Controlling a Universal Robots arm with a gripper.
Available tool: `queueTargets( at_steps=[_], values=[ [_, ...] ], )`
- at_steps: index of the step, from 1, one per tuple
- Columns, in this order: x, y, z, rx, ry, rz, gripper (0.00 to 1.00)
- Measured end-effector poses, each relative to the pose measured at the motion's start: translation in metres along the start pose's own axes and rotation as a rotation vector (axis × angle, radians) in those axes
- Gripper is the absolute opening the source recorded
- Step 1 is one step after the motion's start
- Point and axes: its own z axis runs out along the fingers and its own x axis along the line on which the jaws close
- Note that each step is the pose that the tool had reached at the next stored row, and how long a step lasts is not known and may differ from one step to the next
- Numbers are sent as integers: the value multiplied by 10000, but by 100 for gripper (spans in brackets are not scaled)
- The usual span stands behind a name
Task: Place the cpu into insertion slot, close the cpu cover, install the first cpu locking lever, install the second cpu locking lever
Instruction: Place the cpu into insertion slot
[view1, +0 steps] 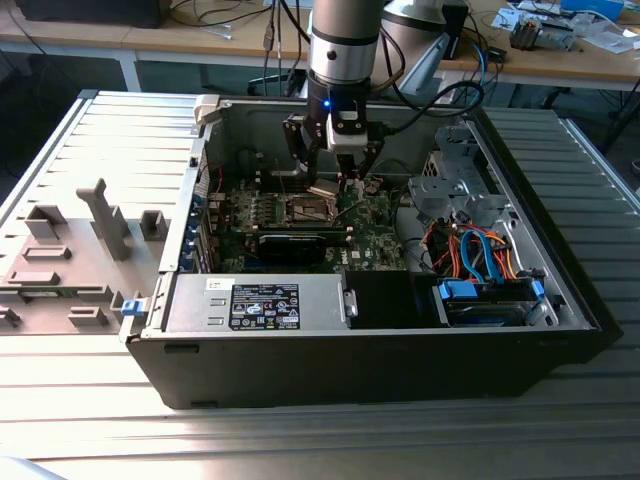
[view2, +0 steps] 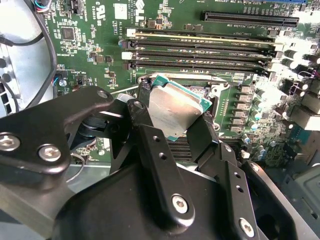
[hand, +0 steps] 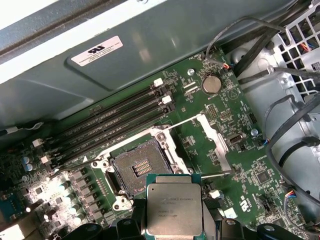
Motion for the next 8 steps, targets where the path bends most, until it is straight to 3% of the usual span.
queueTargets(
  at_steps=[8],
  values=[
    [0,0,0,9,-1,69,54]
  ],
)
